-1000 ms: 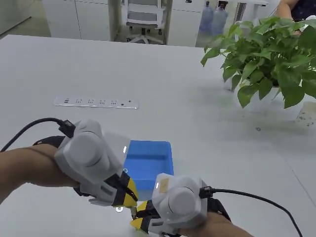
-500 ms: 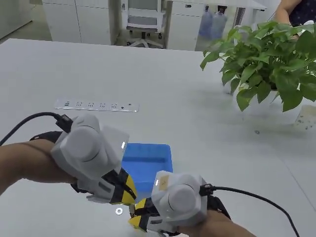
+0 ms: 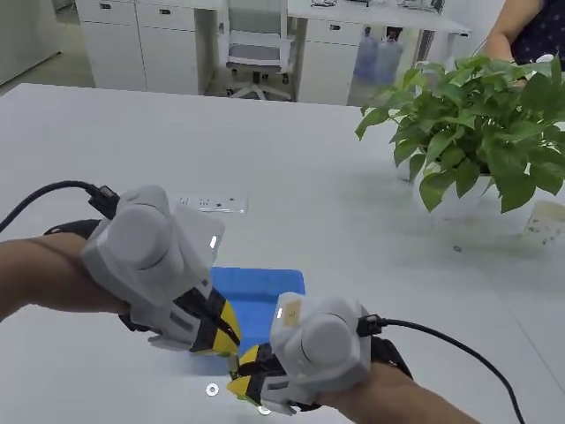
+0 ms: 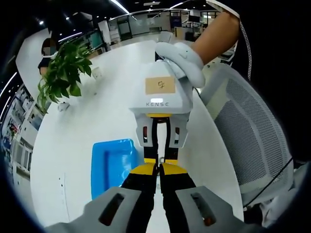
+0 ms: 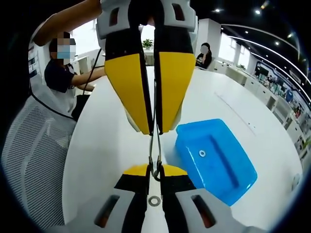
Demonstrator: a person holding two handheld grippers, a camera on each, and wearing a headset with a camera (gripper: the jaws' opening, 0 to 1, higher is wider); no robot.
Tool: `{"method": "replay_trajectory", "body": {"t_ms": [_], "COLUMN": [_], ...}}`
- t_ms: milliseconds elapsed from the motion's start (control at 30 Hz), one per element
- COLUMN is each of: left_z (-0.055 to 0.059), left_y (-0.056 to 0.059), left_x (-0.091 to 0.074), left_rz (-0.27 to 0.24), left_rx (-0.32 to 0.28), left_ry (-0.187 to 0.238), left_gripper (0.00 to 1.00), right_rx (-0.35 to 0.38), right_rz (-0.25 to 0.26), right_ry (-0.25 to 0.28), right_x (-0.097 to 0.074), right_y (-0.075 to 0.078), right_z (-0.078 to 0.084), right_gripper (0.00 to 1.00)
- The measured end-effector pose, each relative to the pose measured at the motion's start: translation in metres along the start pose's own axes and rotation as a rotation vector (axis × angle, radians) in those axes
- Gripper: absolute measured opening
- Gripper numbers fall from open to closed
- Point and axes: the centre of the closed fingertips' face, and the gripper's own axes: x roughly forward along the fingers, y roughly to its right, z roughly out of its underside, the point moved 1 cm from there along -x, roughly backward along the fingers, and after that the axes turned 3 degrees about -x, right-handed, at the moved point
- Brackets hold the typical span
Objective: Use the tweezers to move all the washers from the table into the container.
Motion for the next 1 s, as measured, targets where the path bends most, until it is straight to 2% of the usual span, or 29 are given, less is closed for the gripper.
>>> {"method": "replay_trajectory", "body": {"t_ms": [700,1000], "left_z": [-0.011,-0.012], "left_y": [-0.031,-0.045], "left_x": [-0.015,-0.015], "left_rz": [-0.053,-0.063], "left_rx": [0.019,0.028], "left_ry": [0.012,0.017], "left_gripper": [0.06,0.06], "right_rx": [-0.034,-0.031], "right_rz": [0.02,0.036], "right_ry": [-0.003,-0.004], "right_x": [-0.009,-0.009], "right_y": [0.036,0.051], "right_z": [-0.016,-0.015], "right_gripper": [0.1,0.1]}}
